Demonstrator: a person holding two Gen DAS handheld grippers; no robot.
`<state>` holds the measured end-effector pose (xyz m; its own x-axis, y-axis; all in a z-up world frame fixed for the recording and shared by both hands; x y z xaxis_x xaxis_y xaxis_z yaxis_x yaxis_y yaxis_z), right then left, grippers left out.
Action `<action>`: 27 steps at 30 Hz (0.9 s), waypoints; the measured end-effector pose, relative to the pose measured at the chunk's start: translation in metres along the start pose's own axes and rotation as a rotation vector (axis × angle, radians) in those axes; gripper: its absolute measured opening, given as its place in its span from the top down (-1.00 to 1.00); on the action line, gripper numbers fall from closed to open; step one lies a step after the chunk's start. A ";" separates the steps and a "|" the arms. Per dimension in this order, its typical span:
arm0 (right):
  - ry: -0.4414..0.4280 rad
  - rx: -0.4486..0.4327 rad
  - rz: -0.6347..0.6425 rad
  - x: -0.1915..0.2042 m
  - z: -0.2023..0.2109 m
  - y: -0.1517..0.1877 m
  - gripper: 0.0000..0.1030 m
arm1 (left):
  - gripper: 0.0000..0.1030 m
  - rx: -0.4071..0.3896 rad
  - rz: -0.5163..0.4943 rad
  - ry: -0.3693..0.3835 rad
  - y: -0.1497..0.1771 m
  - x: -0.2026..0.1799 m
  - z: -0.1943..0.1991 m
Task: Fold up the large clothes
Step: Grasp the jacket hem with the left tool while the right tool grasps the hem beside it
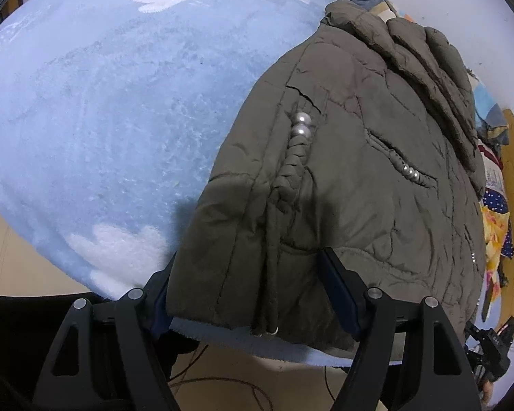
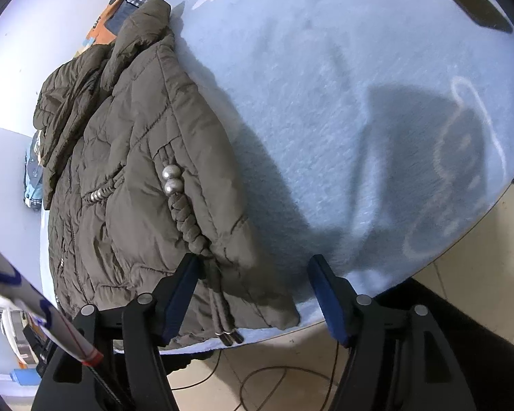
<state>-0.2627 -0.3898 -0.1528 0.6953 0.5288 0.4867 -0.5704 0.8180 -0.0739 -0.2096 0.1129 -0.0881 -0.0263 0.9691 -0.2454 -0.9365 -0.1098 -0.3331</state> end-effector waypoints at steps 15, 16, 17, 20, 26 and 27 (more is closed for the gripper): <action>0.007 -0.010 0.128 0.027 -0.009 0.014 0.04 | -0.37 -0.043 -0.073 -0.078 -0.008 -0.004 -0.001; 0.013 -0.015 0.126 0.026 -0.012 0.014 0.02 | -0.37 -0.045 -0.080 -0.084 -0.007 -0.003 0.001; 0.019 -0.015 0.128 0.027 -0.014 0.014 0.02 | -0.36 -0.052 -0.096 -0.096 -0.008 -0.005 0.002; 0.027 -0.037 0.169 0.035 -0.011 0.018 0.34 | -0.03 -0.078 -0.146 -0.103 -0.011 -0.014 0.005; 0.157 -0.157 0.357 0.054 -0.003 0.027 0.58 | 0.21 -0.112 -0.240 -0.155 -0.013 -0.027 0.012; 0.171 -0.168 0.373 0.055 -0.003 0.028 0.58 | 0.21 -0.113 -0.248 -0.165 -0.013 -0.028 0.011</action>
Point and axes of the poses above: each gripper's, at about its wrist camera, not at the fingertips, and z roughly against the way its jaws point, x to its left, y to its underside, the point moved 10 cm from there along -z, roughly the way its jaws point, and after that the axes turned 13 degrees about -z, right-handed, at the moved point
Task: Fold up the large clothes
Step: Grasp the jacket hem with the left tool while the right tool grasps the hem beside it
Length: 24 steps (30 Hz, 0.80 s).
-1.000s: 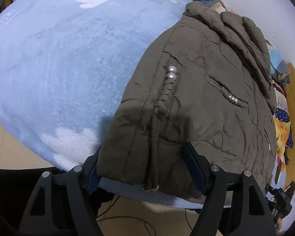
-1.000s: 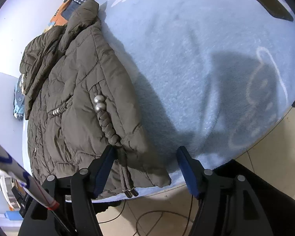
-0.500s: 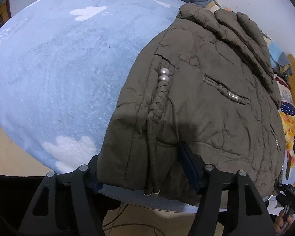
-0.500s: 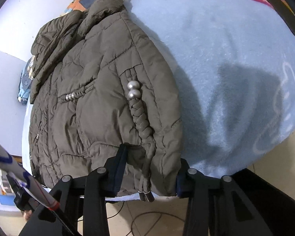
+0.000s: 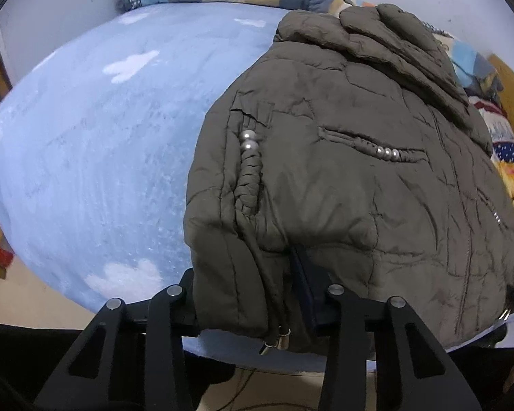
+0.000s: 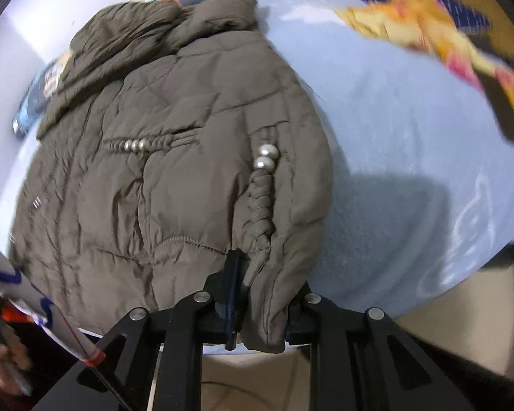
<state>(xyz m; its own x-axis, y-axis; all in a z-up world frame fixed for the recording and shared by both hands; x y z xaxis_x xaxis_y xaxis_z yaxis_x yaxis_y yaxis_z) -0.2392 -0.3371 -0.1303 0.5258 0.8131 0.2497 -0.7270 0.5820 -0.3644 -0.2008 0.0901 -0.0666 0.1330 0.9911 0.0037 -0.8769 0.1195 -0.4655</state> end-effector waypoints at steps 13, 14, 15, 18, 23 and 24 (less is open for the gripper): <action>0.097 -0.046 0.109 0.001 0.003 0.001 0.58 | 0.16 -0.012 -0.084 -0.102 -0.001 -0.005 -0.004; 0.101 -0.047 0.114 0.001 0.003 0.001 0.58 | 0.16 -0.012 -0.090 -0.109 -0.001 -0.006 -0.004; 0.106 -0.047 0.118 0.002 0.002 0.001 0.58 | 0.16 -0.012 -0.094 -0.114 -0.002 -0.007 -0.005; 0.113 -0.049 0.124 0.003 0.001 0.001 0.58 | 0.15 -0.010 -0.104 -0.121 -0.003 -0.007 -0.006; 0.115 -0.045 0.122 0.002 0.001 0.000 0.58 | 0.11 -0.007 -0.110 -0.128 -0.005 -0.006 -0.007; 0.115 -0.045 0.122 0.003 0.002 0.001 0.58 | 0.10 -0.006 -0.109 -0.128 -0.005 -0.006 -0.007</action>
Point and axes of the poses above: each gripper's, at about its wrist camera, not at the fingertips, and z roughly against the way its jaws point, x to its left, y to its underside, the point moved 10 cm from there along -z, roughly the way its jaws point, and after that the axes turned 13 degrees about -z, right-handed, at the moved point
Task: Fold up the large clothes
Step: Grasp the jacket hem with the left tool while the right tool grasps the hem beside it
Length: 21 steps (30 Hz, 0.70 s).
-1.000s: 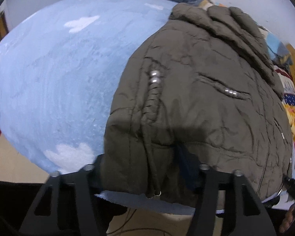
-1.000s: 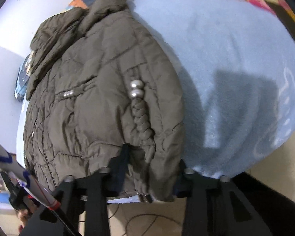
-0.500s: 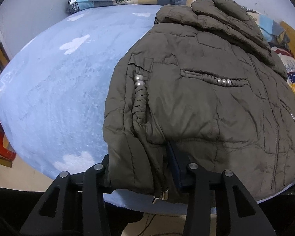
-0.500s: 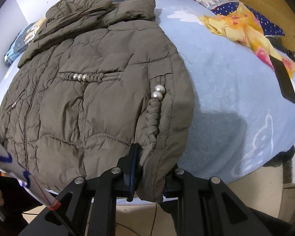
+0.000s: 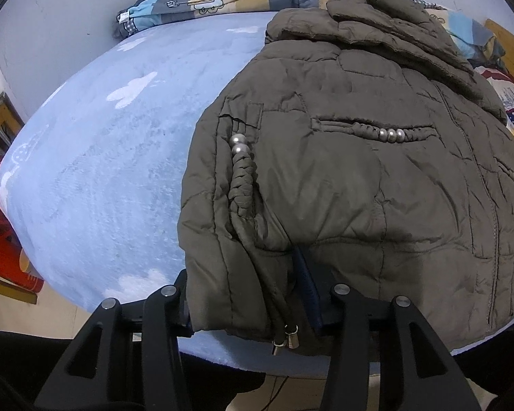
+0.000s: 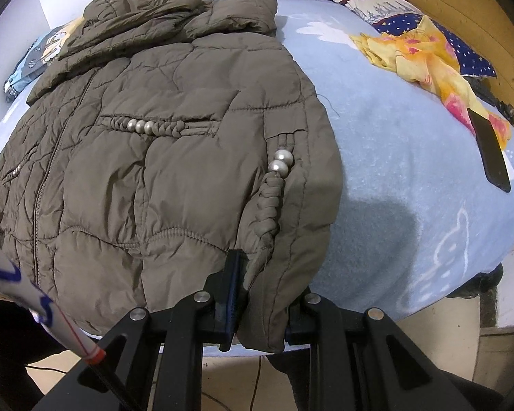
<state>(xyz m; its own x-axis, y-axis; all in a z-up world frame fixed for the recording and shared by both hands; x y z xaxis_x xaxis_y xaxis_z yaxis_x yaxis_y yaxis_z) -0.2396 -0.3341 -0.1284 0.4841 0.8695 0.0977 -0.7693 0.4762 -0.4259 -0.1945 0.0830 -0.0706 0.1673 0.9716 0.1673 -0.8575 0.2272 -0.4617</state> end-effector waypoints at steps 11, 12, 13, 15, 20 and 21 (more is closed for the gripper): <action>-0.003 0.003 -0.008 0.000 -0.001 0.000 0.58 | -0.06 0.010 -0.011 -0.035 -0.001 0.003 -0.003; -0.003 0.003 -0.009 0.000 -0.001 0.000 0.58 | -0.06 0.010 -0.010 -0.034 -0.001 0.003 -0.002; -0.003 0.004 -0.009 0.000 -0.001 0.000 0.58 | -0.06 0.009 -0.011 -0.034 -0.001 0.003 -0.002; -0.003 0.004 -0.009 -0.001 -0.001 -0.001 0.58 | 0.05 0.005 -0.018 -0.024 -0.002 0.002 -0.001; 0.000 0.006 -0.012 -0.001 -0.002 -0.001 0.58 | 0.30 -0.008 -0.039 -0.013 -0.003 -0.003 0.003; 0.000 0.006 -0.015 -0.001 -0.002 0.000 0.58 | 0.32 -0.012 -0.041 -0.012 -0.004 -0.004 0.004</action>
Point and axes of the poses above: each gripper's, at about its wrist camera, not at the fingertips, and z roughly against the way its jaws point, x to its left, y to its underside, the point moved 10 cm from there along -z, roughly the way its jaws point, and after that the axes turned 13 degrees about -z, right-handed, at the moved point
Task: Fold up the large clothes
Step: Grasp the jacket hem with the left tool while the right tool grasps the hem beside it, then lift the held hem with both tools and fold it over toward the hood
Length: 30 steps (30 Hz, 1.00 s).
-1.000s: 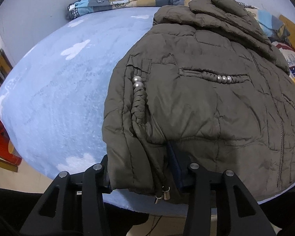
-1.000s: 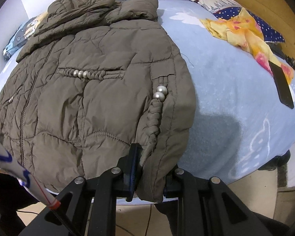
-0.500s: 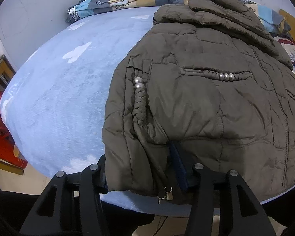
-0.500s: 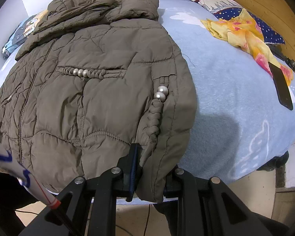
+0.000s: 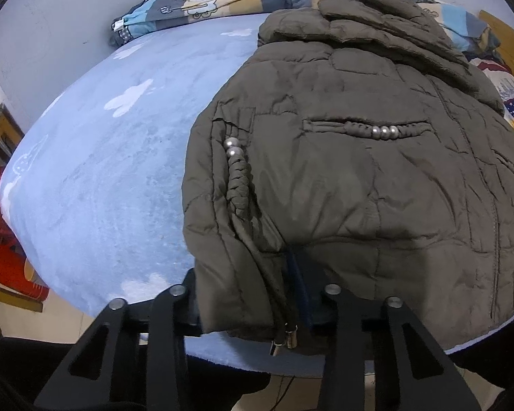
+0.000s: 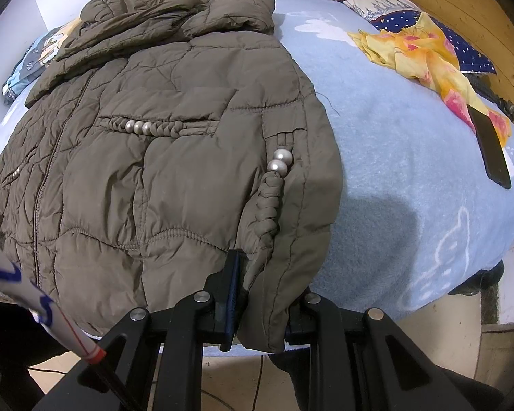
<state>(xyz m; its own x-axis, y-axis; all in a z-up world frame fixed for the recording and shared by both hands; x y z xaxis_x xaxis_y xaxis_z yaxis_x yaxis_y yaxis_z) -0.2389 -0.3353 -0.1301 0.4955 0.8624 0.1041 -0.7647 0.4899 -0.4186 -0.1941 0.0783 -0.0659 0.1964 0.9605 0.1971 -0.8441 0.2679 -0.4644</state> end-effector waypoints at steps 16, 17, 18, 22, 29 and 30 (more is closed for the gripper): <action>-0.054 -0.068 -0.002 0.002 0.026 -0.006 0.65 | 0.57 -0.064 0.015 0.016 -0.009 0.002 0.021; -0.061 -0.071 -0.006 0.002 0.028 -0.007 0.65 | 0.57 -0.071 0.013 0.017 -0.010 0.002 0.023; -0.066 -0.075 -0.007 0.003 0.030 -0.009 0.65 | 0.58 -0.084 0.013 0.015 -0.012 0.003 0.027; -0.103 -0.112 -0.010 0.006 0.050 -0.017 0.66 | 0.59 -0.145 -0.006 0.008 -0.025 0.005 0.046; -0.174 -0.188 -0.019 0.010 0.093 -0.048 0.66 | 0.61 -0.226 0.000 0.048 -0.051 0.013 0.074; -0.187 -0.198 -0.020 0.011 0.099 -0.053 0.66 | 0.61 -0.233 0.003 0.054 -0.053 0.014 0.076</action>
<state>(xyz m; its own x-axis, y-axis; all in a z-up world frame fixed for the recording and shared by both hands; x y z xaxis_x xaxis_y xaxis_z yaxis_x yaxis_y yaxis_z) -0.2341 -0.3391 -0.0172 0.4107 0.8706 0.2709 -0.6514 0.4880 -0.5809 -0.1843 0.0721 0.0272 0.2260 0.9622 0.1517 -0.7083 0.2693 -0.6525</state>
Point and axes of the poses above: each gripper's, at about its wrist camera, not at the fingertips, and z roughly against the way its jaws point, x to its left, y to its underside, the point moved 10 cm from there along -z, roughly the way its jaws point, and after that the axes turned 13 degrees about -z, right-handed, at the moved point
